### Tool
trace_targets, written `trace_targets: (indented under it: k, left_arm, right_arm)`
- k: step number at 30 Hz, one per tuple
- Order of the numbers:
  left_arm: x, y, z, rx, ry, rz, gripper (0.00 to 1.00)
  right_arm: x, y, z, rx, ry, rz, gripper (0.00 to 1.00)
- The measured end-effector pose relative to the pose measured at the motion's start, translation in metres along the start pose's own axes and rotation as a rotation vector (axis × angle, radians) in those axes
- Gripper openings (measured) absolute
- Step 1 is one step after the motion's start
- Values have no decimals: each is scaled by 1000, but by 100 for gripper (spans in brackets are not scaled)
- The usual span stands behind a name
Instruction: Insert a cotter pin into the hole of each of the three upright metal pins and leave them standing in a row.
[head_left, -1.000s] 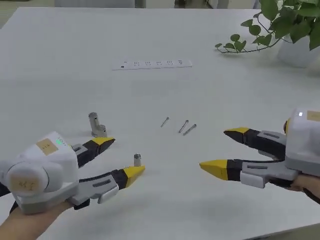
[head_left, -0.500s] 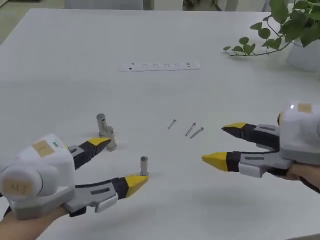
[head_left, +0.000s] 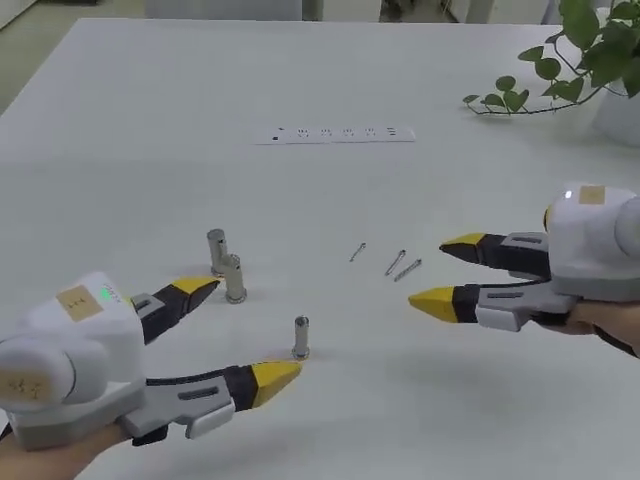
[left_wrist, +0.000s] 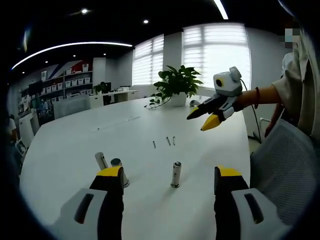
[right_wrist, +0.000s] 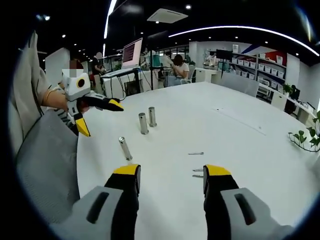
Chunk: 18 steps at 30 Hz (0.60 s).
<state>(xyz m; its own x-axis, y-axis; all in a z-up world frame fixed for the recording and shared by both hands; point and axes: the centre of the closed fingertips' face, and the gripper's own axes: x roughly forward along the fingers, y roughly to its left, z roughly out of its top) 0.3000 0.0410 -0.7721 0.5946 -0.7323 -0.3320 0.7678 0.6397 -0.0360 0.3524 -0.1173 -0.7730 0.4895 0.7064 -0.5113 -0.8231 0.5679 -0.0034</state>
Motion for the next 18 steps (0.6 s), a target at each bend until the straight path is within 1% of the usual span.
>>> trace_targets:
  k: [5, 10, 18]
  left_arm:
    - [-4, 1, -1, 3, 4, 5, 74]
    - [-7, 1, -1, 9, 6, 4, 73]
    - [-9, 0, -4, 7, 17, 7, 72]
  right_arm:
    - [6, -6, 2, -29, 15, 16, 49]
    - [13, -16, 4, -56, 33, 31, 46]
    - [24, -29, 3, -69, 51, 48, 42]
